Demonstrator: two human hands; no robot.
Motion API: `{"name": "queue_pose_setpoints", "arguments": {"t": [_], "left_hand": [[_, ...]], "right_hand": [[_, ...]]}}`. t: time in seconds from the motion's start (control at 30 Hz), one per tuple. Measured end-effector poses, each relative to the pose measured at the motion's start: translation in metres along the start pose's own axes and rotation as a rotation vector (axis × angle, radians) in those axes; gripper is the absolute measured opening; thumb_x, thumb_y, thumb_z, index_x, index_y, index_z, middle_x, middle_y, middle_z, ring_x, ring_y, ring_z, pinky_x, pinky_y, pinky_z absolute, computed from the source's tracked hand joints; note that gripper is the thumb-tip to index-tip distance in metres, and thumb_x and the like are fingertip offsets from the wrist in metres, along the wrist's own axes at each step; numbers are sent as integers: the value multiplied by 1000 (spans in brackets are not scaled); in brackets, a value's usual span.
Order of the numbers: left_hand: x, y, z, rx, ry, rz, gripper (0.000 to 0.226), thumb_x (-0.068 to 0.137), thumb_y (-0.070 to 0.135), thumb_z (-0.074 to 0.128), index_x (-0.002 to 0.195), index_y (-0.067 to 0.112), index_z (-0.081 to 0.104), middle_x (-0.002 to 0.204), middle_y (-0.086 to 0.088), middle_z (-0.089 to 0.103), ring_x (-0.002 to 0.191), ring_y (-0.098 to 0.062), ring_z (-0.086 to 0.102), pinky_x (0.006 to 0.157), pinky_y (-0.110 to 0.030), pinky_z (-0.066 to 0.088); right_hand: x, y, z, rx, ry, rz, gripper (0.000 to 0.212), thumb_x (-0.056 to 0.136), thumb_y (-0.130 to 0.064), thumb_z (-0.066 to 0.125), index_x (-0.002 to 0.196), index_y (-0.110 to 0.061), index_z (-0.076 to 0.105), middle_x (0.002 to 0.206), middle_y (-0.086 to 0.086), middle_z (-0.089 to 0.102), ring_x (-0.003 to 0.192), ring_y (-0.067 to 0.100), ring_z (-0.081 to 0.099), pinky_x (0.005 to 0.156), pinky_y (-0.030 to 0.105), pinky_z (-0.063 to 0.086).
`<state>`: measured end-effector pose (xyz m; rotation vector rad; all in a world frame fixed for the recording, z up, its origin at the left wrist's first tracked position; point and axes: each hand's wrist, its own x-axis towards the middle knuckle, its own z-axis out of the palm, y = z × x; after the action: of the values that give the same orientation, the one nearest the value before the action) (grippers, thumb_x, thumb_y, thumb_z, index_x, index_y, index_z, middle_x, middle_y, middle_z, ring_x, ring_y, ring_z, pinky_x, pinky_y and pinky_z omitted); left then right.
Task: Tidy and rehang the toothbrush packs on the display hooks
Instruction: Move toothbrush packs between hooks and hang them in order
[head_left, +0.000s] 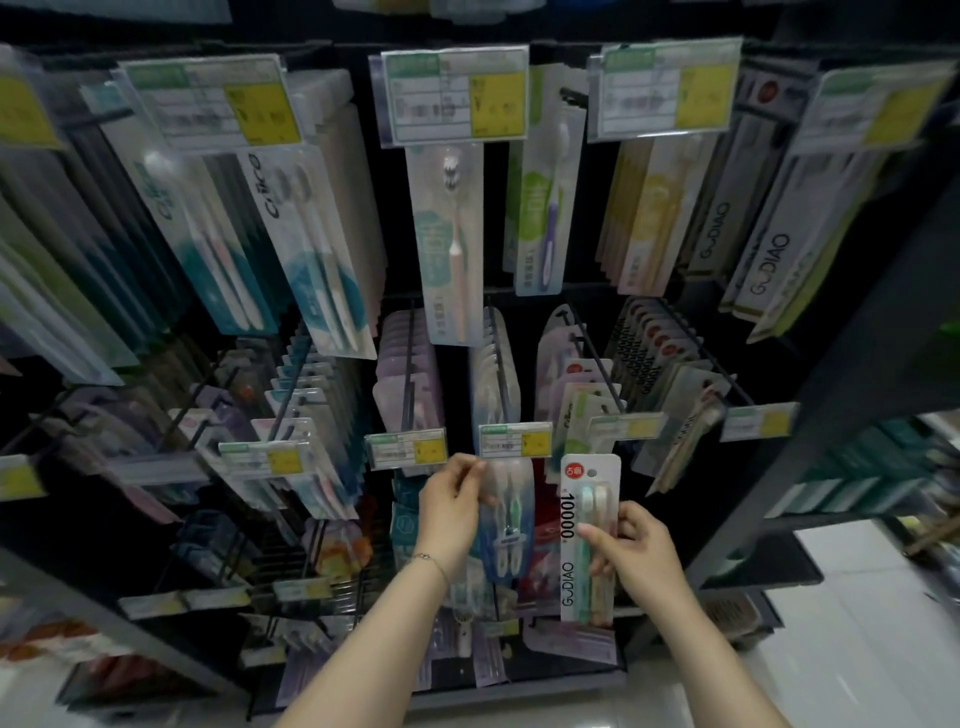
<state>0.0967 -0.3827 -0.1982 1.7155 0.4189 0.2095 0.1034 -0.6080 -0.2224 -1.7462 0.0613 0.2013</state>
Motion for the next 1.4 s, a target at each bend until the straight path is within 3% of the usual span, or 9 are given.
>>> {"name": "queue_pose_setpoints", "arguments": {"t": [0.23, 0.4, 0.63, 0.8, 0.97, 1.1, 1.2, 1.33, 1.4], "left_hand": [[2, 8, 0, 92, 67, 9, 26, 106, 20, 47, 83, 22, 60, 77, -2, 71, 80, -19, 69, 72, -25, 50], [2, 9, 7, 128, 67, -13, 26, 105, 20, 49, 81, 18, 59, 76, -2, 71, 79, -24, 71, 69, -29, 53], [3, 8, 8, 67, 34, -43, 22, 105, 19, 48, 91, 13, 64, 84, -2, 75, 83, -31, 72, 81, -46, 58], [7, 11, 7, -6, 10, -31, 22, 104, 14, 48, 92, 20, 67, 84, 2, 75, 79, -15, 73, 81, -37, 61], [11, 12, 7, -79, -5, -52, 24, 102, 3, 47, 96, 17, 66, 91, -1, 76, 85, -18, 74, 75, -25, 59], [11, 5, 4, -99, -2, -31, 11, 101, 9, 55, 99, 11, 66, 91, -5, 76, 85, -16, 74, 79, -28, 60], [11, 7, 4, -138, -5, -35, 6, 95, 11, 64, 93, 15, 67, 92, -6, 77, 90, -19, 74, 83, -33, 59], [21, 8, 8, -168, 77, -122, 26, 87, 6, 68, 69, 24, 67, 80, -7, 74, 82, -24, 69, 81, -42, 57], [28, 7, 10, -184, 63, -142, 23, 83, 9, 68, 65, 24, 68, 78, -9, 71, 81, -29, 66, 80, -47, 56]], "right_hand": [[4, -2, -5, 35, 16, -13, 23, 80, -20, 79, 98, -14, 65, 75, 12, 72, 56, 27, 66, 53, 25, 50], [8, -3, -1, 50, 8, -16, 23, 80, -19, 79, 98, -14, 65, 77, 11, 72, 56, 27, 66, 54, 26, 51], [13, -8, 8, 13, -43, -3, 26, 79, -21, 81, 97, -13, 64, 78, 4, 74, 57, 25, 67, 54, 29, 52], [13, -16, 24, 63, -204, 43, 35, 76, -11, 83, 105, -10, 63, 93, 4, 77, 73, 23, 74, 48, 28, 52], [13, -19, 37, 69, -250, 64, 30, 78, -16, 81, 105, -13, 68, 92, 5, 77, 58, 20, 67, 51, 30, 52], [13, -16, 42, 59, -240, 35, 24, 80, -17, 80, 102, -15, 70, 91, 4, 76, 60, 17, 67, 55, 33, 53], [13, -14, 46, 59, -224, 31, 22, 81, -18, 79, 101, -15, 70, 90, 3, 76, 61, 22, 66, 58, 37, 55], [13, -12, 50, 34, -229, 31, 24, 83, -20, 77, 105, -16, 68, 92, 0, 76, 62, 26, 66, 57, 35, 54], [13, -14, 50, 25, -222, 29, 23, 83, -19, 77, 105, -17, 68, 92, -3, 76, 61, 23, 66, 55, 33, 53]]}}
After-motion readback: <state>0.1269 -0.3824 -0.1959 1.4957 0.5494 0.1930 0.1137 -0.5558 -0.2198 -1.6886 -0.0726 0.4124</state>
